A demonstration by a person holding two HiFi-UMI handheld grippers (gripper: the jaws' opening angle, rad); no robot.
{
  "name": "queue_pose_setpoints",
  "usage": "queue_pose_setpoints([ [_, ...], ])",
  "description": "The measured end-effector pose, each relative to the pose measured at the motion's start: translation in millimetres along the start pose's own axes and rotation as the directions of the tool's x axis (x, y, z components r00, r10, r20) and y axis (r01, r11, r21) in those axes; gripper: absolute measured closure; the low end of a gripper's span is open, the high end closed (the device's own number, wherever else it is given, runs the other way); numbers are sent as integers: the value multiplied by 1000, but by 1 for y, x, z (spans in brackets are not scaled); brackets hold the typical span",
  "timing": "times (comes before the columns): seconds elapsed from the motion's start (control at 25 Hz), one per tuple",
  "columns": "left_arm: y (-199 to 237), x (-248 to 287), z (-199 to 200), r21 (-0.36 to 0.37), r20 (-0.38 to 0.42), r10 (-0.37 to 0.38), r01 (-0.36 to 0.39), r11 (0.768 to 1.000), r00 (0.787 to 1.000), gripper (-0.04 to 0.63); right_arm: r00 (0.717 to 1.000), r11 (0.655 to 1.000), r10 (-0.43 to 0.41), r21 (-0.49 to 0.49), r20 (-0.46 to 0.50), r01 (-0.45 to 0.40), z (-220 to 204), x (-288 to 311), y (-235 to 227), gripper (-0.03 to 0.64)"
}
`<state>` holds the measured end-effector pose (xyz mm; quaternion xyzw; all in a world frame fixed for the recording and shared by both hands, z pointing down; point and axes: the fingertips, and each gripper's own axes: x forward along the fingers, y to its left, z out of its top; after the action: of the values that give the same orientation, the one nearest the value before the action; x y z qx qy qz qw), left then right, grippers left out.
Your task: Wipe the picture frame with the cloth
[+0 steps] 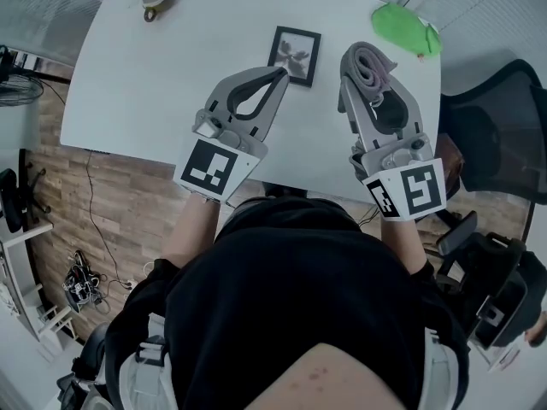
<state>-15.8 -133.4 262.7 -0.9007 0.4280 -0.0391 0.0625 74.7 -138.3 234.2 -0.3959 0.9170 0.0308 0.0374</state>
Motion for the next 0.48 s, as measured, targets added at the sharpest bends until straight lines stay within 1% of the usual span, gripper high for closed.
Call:
queue_pose_setpoints([
  [0.48, -6, 4, 2, -5, 6, -6, 6, 1000, 1000, 583, 1000, 1000, -3, -8, -1, 3, 0, -6, -4, 506],
])
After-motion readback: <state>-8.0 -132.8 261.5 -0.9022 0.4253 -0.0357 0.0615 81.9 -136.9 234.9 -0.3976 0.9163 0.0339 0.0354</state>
